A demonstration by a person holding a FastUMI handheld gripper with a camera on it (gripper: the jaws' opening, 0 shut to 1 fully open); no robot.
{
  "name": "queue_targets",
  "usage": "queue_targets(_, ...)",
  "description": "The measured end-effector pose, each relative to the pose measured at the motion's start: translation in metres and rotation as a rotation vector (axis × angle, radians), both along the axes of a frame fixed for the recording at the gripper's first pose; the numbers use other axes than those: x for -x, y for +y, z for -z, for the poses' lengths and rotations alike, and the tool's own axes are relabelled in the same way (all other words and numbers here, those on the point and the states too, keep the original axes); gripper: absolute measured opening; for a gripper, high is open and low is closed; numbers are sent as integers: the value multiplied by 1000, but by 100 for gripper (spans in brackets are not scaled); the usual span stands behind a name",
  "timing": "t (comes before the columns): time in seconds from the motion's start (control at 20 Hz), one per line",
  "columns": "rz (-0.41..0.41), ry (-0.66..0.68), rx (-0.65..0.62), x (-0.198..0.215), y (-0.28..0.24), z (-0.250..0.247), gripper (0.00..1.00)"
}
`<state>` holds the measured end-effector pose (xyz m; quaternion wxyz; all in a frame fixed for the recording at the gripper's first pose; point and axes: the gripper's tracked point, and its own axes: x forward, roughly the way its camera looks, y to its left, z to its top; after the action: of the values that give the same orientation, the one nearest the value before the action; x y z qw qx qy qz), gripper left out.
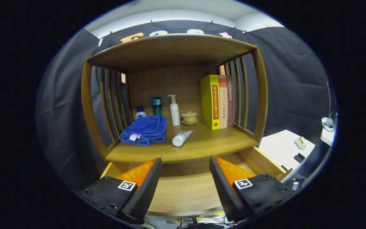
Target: Pull open the drawer, take out the items inside it, and place them on the countertop above the cabinet.
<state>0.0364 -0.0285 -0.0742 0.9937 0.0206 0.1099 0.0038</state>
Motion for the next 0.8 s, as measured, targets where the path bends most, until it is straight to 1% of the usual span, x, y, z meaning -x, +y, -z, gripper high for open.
queue_targets(0.2, 28, 37, -22, 29, -11, 37, 97)
queue_targets(0.4, 45, 49, 5, 58, -23, 55, 97)
queue_targets(0.55, 37, 69, 23, 78, -22, 71, 97)
queue_targets(0.65, 31, 49, 5, 88, -21, 68, 97)
queue_targets(0.8, 17, 64, 8, 98, -19, 76, 97)
